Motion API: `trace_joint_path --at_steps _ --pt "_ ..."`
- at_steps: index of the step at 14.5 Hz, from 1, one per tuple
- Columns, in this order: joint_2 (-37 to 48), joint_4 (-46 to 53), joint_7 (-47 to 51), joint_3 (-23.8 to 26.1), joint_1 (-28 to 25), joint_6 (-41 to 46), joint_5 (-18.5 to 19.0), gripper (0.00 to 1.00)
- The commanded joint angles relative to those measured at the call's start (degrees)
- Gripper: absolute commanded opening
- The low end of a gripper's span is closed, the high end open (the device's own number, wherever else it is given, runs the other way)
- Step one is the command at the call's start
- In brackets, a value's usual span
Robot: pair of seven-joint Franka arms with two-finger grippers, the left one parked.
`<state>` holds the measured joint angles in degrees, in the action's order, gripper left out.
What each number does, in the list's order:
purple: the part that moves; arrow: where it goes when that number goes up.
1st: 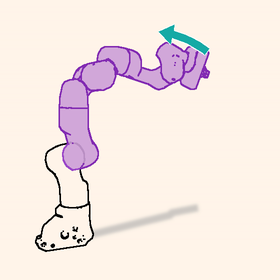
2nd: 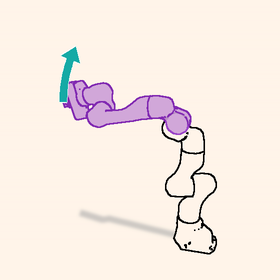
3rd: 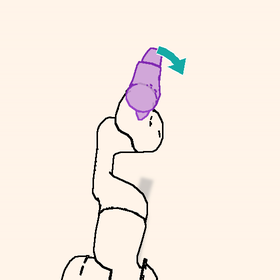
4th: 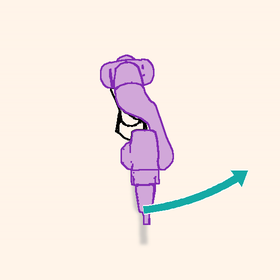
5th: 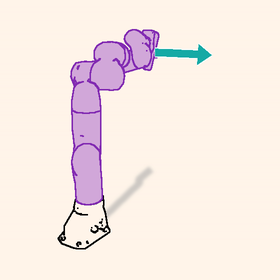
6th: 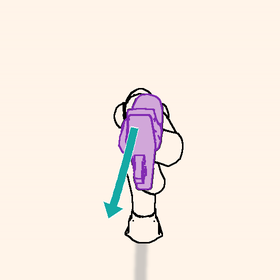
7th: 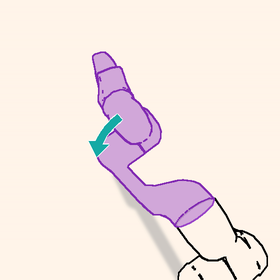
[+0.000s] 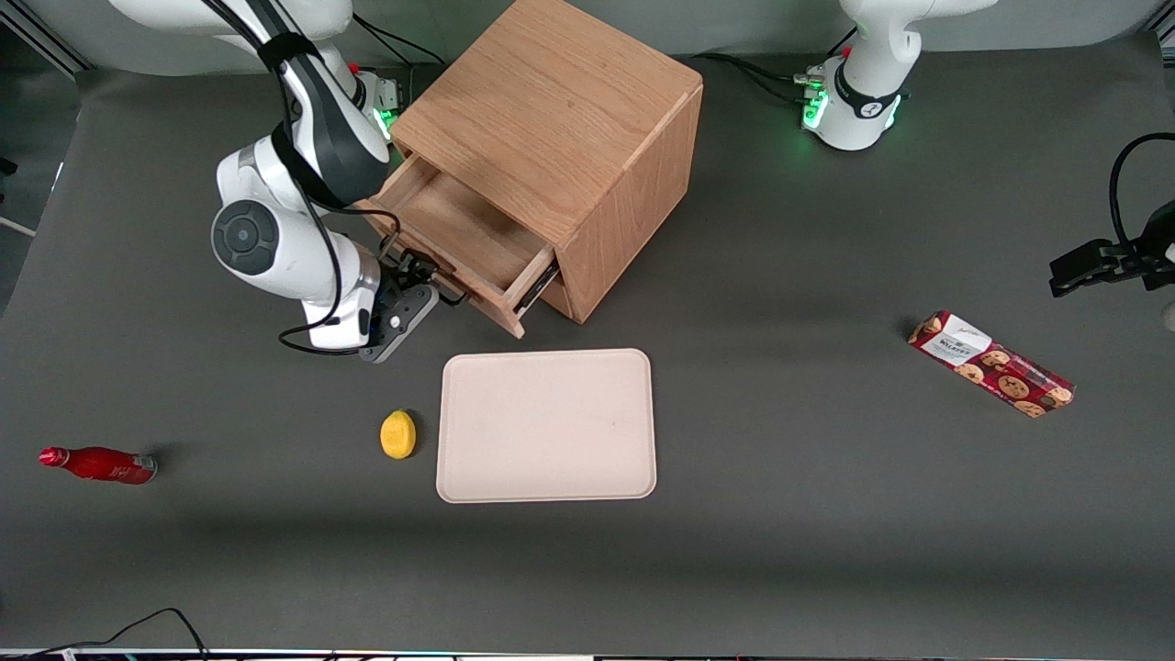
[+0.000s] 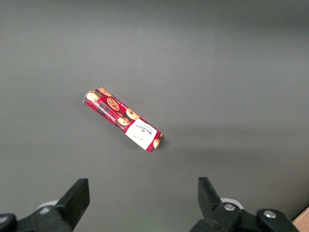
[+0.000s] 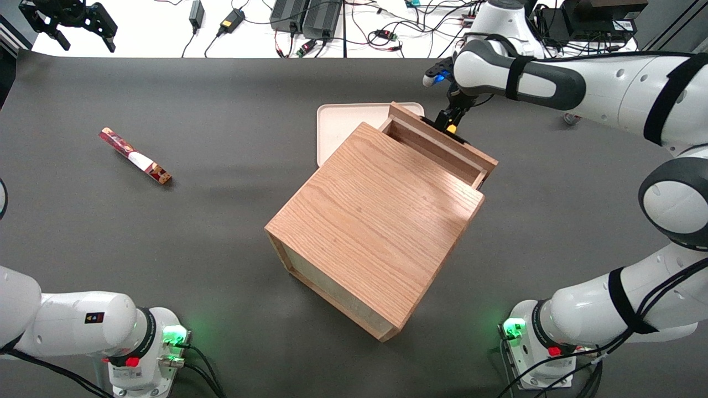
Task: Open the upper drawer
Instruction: 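Pull the handle outward with the right gripper, sliding the drawer open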
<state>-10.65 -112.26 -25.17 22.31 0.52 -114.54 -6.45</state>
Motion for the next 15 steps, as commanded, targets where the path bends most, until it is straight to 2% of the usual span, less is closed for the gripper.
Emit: trace_joint_path --at_steps 1,7,15 --pt "-0.7 1.6 -1.1 -1.5 0.0 0.1 1.3 1.0" --pt "-1.6 2.5 -1.4 -4.1 0.3 -0.1 4.5 1.0" --pt "-2.5 5.0 -2.1 -5.8 0.6 -0.3 4.5 1.0"
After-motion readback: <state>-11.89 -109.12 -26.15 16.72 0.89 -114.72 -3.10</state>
